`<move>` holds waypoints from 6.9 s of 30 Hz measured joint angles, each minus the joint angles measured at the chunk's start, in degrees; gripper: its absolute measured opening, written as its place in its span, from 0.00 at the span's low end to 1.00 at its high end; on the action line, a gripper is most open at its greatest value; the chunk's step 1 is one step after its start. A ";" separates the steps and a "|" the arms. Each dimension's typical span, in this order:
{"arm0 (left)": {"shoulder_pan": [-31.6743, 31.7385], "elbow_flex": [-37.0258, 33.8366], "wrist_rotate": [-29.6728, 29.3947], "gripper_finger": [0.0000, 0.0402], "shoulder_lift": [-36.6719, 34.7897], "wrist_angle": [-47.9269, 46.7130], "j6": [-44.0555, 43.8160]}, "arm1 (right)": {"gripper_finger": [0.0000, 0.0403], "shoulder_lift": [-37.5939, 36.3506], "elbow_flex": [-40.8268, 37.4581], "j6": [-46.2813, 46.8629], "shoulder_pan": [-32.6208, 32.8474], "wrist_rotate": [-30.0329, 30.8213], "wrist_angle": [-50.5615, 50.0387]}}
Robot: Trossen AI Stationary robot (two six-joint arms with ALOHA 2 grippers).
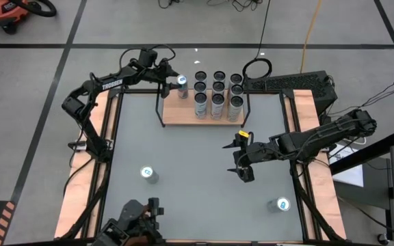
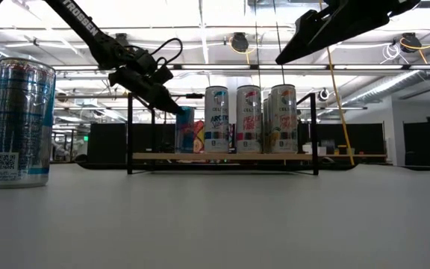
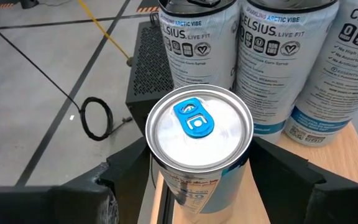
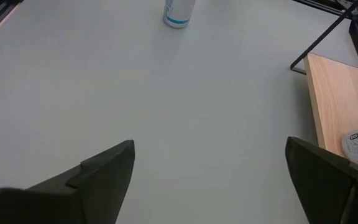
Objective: Place canned beverage on shelf
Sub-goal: Put the middle blue soda can on the shelf
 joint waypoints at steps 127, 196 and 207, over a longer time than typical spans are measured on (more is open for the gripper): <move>-8.87 -0.09 -17.16 0.57 -6.60 3.96 -6.19 | 0.87 0.00 -0.01 0.93 -0.01 -2.78 0.50; -3.48 0.00 -6.37 0.59 -1.22 1.88 -5.87 | 0.87 0.01 -0.01 1.44 0.00 -2.97 -0.48; -3.11 0.00 -6.91 0.59 -1.29 1.54 -5.64 | 0.87 0.02 -0.01 1.38 0.00 -2.96 -0.87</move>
